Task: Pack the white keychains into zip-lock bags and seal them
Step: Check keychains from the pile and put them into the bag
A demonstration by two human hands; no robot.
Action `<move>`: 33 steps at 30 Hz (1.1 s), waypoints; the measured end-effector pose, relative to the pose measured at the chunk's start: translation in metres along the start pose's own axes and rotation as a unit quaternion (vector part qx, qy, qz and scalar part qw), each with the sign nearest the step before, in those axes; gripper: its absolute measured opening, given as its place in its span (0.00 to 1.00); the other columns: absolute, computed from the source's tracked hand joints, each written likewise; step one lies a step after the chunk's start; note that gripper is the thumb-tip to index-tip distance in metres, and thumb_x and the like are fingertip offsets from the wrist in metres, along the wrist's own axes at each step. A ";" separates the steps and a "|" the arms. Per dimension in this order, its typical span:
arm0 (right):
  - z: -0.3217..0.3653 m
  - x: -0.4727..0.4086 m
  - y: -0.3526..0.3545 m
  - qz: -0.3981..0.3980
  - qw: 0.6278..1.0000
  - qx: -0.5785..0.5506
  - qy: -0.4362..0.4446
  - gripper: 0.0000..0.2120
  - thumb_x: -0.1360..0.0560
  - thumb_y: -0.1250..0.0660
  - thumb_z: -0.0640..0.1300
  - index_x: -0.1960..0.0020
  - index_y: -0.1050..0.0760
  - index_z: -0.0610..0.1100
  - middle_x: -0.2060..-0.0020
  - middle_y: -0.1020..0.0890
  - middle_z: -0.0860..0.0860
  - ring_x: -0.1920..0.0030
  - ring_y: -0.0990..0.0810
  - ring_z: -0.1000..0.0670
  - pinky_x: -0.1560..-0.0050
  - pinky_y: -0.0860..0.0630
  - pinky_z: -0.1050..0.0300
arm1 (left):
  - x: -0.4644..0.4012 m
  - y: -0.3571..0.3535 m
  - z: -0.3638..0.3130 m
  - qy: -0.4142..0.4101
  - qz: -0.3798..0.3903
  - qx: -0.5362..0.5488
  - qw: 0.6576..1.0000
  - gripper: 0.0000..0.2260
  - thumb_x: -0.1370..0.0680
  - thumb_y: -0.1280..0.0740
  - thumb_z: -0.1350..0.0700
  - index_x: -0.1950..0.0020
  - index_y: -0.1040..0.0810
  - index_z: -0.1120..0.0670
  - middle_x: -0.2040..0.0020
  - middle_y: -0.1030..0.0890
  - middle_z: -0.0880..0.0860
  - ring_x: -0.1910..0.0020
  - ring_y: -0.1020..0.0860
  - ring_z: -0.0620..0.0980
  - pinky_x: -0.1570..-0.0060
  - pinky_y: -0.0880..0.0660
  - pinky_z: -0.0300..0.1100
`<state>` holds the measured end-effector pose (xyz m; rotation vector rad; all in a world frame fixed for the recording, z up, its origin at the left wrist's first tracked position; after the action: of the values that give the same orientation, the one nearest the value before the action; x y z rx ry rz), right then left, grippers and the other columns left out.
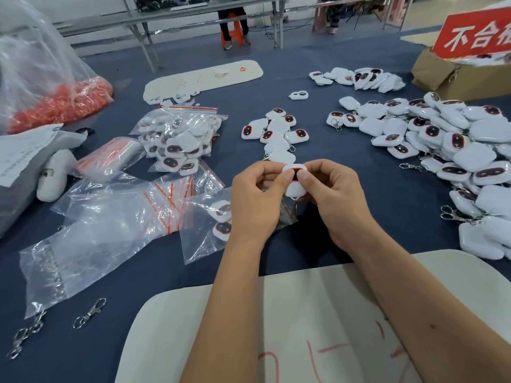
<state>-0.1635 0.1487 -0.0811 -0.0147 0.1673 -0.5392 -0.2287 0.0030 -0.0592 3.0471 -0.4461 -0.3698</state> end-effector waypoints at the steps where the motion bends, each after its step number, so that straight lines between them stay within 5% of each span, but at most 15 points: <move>1: 0.000 0.000 0.000 0.001 1.000 0.001 0.001 0.05 0.17 0.31 0.39 0.49 0.17 0.42 0.61 0.13 0.51 0.61 0.17 0.54 0.56 0.18 0.58 | 0.000 0.001 0.000 0.000 -0.003 0.001 1.000 0.03 0.21 0.26 0.59 0.49 0.15 0.58 0.55 0.13 0.55 0.53 0.15 0.59 0.47 0.18 0.57; 5: 0.000 0.000 -0.001 0.006 1.000 -0.005 -0.006 0.05 0.17 0.31 0.39 0.48 0.16 0.41 0.60 0.13 0.49 0.59 0.17 0.52 0.54 0.17 0.54 | 0.000 0.001 0.000 0.000 -0.003 -0.003 1.000 0.03 0.22 0.25 0.58 0.49 0.15 0.57 0.56 0.13 0.54 0.54 0.15 0.58 0.48 0.17 0.55; 14: 0.002 0.002 -0.006 0.025 0.999 -0.021 0.007 0.08 0.22 0.27 0.33 0.45 0.16 0.43 0.56 0.11 0.51 0.56 0.13 0.54 0.56 0.19 0.63 | 0.000 0.009 -0.003 -0.016 -0.070 -0.024 0.997 0.06 0.19 0.30 0.57 0.54 0.16 0.56 0.60 0.14 0.51 0.58 0.16 0.57 0.52 0.17 0.55; 18: 0.001 0.002 -0.003 -0.005 1.000 -0.027 0.002 0.08 0.22 0.27 0.34 0.45 0.17 0.43 0.58 0.12 0.53 0.60 0.15 0.57 0.58 0.20 0.65 | 0.004 0.024 -0.012 -0.046 -0.160 -0.163 0.973 0.03 0.21 0.31 0.59 0.55 0.20 0.54 0.62 0.19 0.46 0.59 0.19 0.49 0.52 0.21 0.51; 21: 0.002 0.002 0.002 -0.027 1.000 -0.014 0.009 0.07 0.22 0.26 0.35 0.47 0.17 0.44 0.58 0.12 0.54 0.60 0.16 0.57 0.58 0.20 0.65 | 0.004 0.026 -0.009 -0.017 -0.149 -0.270 0.951 0.03 0.23 0.30 0.58 0.51 0.22 0.54 0.56 0.19 0.50 0.54 0.21 0.52 0.51 0.23 0.49; 26: 0.004 0.002 0.006 -0.046 0.998 -0.029 0.012 0.07 0.22 0.26 0.35 0.46 0.17 0.43 0.57 0.11 0.53 0.59 0.14 0.56 0.58 0.19 0.65 | 0.003 0.013 -0.003 0.041 -0.095 -0.370 0.923 0.17 0.26 0.25 0.44 0.50 0.27 0.54 0.53 0.22 0.52 0.52 0.25 0.53 0.52 0.28 0.47; 33: 0.000 -0.001 0.003 -0.042 0.991 -0.123 -0.014 0.04 0.18 0.30 0.38 0.44 0.22 0.39 0.56 0.12 0.49 0.57 0.12 0.49 0.54 0.17 0.60 | 0.003 0.024 0.002 0.058 -0.109 -0.284 0.951 0.06 0.25 0.27 0.58 0.61 0.21 0.53 0.64 0.20 0.47 0.60 0.21 0.48 0.62 0.28 0.41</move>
<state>-0.1629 0.1523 -0.0815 -0.2692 0.2061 -0.5996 -0.2334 -0.0204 -0.0603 2.5314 0.0134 -0.2658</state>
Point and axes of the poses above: each hand's wrist, its own x-axis away from the middle knuckle, its own y-axis out of the back of the hand, z = x × y, the point moved 9 cm from there along -x, towards the middle knuckle
